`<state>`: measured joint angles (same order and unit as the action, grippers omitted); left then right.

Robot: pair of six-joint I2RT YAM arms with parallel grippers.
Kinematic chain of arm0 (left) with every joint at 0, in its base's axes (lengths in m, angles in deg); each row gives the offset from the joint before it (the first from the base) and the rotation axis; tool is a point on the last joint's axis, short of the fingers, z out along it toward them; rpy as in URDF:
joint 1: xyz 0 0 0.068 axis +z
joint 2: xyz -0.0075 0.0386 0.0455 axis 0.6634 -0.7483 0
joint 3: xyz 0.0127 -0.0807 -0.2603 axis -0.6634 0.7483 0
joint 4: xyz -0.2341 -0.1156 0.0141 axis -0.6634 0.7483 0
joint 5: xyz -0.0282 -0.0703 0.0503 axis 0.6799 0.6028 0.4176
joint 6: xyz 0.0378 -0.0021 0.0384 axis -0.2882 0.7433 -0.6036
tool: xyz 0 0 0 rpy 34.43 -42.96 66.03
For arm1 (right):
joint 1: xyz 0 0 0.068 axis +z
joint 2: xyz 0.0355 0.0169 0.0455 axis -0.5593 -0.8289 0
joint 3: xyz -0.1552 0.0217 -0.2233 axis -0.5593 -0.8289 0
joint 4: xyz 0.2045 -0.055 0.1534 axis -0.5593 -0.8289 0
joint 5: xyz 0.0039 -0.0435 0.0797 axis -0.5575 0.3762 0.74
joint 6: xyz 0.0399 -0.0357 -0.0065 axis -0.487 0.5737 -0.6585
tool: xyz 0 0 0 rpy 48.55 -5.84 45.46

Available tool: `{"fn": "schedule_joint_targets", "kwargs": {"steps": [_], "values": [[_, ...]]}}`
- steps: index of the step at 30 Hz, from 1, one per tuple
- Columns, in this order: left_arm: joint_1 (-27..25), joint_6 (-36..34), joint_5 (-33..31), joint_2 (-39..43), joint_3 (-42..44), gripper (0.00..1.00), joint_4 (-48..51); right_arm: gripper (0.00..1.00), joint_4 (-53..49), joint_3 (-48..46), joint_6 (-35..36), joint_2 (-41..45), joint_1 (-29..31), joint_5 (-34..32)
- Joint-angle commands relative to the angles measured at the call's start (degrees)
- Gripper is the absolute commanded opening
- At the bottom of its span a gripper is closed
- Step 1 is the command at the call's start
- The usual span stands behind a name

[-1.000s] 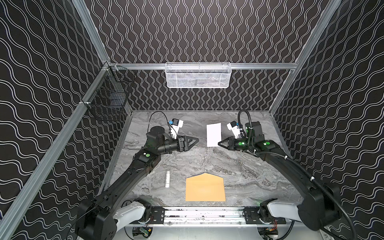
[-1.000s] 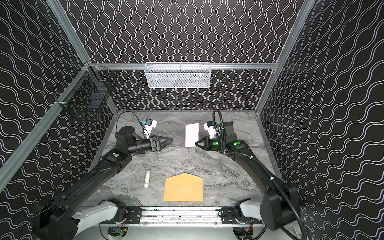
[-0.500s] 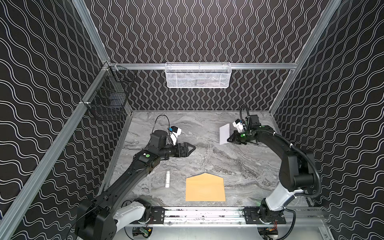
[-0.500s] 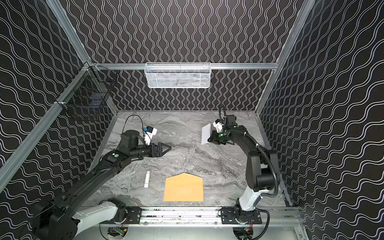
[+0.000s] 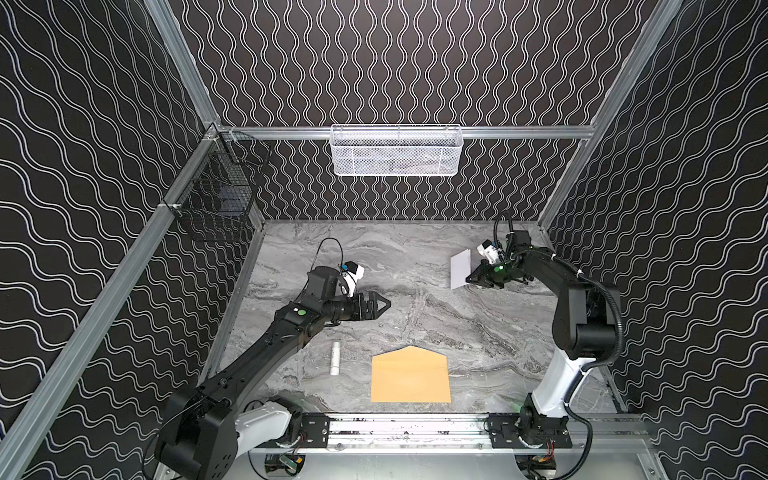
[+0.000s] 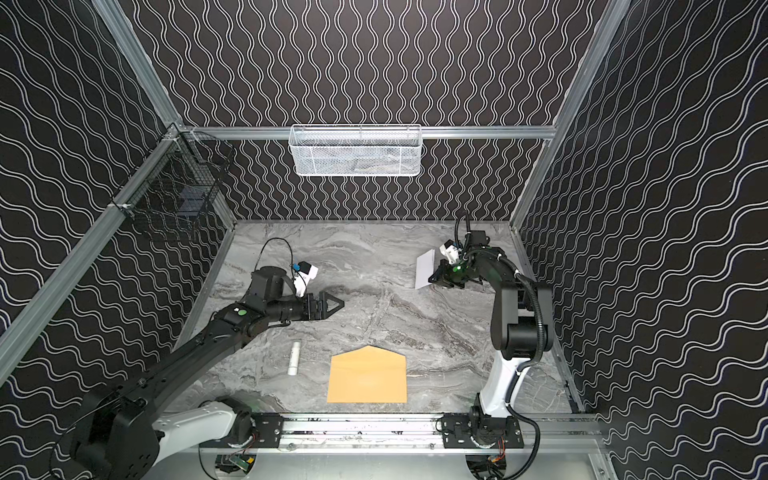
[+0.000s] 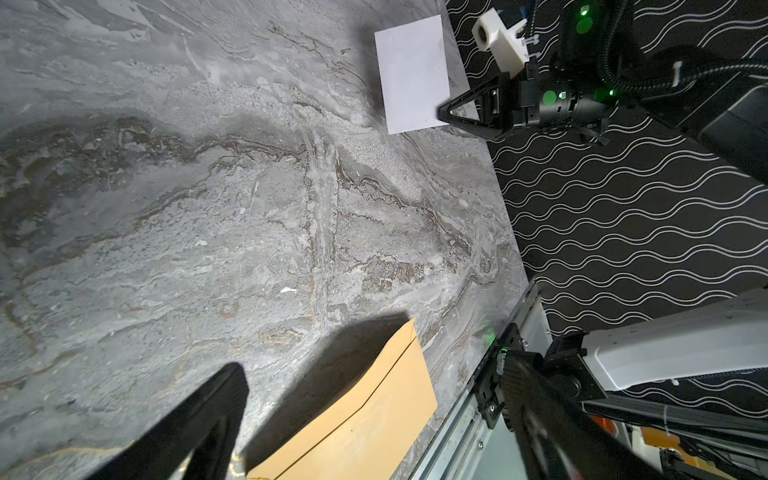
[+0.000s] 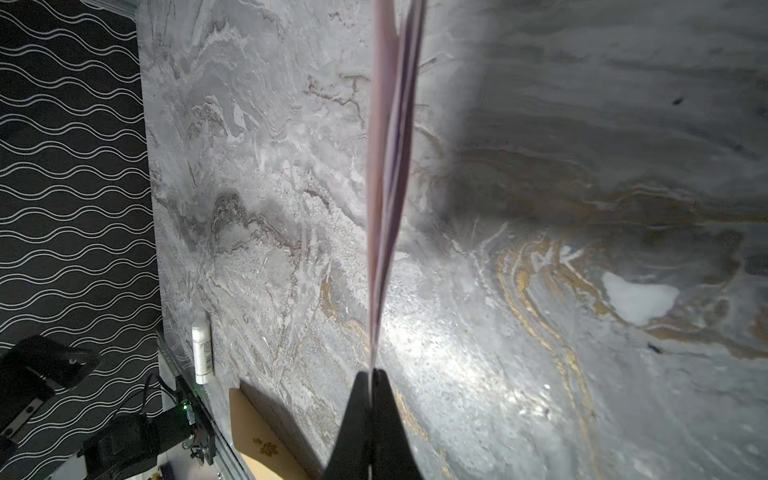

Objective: Place the letter into the envelope and seal it
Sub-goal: 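Lay the folded paper flat on the table with the right gripper and release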

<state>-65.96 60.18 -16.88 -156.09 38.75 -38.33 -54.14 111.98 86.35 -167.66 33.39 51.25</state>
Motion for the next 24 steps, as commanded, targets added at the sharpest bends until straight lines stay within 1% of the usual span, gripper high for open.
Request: {"fn": "schedule_joint_targets", "kwargs": {"steps": [1, 11, 14, 19, 24], "values": [[0.03, 1.09, 1.3, -0.34, 0.02, 0.99, -3.64, 0.0, -0.88, 0.13, 1.23, -1.4, -0.02, 1.96], [-0.93, 1.39, 2.18, -1.75, -0.58, 0.99, -5.1, 0.03, -3.82, 4.09, 2.8, -7.9, -1.65, 0.64], [-0.95, 0.83, 2.18, -1.66, -0.78, 0.99, -4.76, 0.07, -3.83, 4.27, 2.71, -8.76, -2.48, 0.35], [-1.13, 0.75, 2.93, -1.11, -1.55, 0.99, -4.41, 0.17, -3.64, 4.87, 1.74, -10.3, -3.81, -2.08], [-1.15, 1.41, 3.43, -1.69, -1.22, 0.99, -5.41, 0.21, -4.16, 6.01, 1.41, -12.16, -4.2, -4.22]]}}
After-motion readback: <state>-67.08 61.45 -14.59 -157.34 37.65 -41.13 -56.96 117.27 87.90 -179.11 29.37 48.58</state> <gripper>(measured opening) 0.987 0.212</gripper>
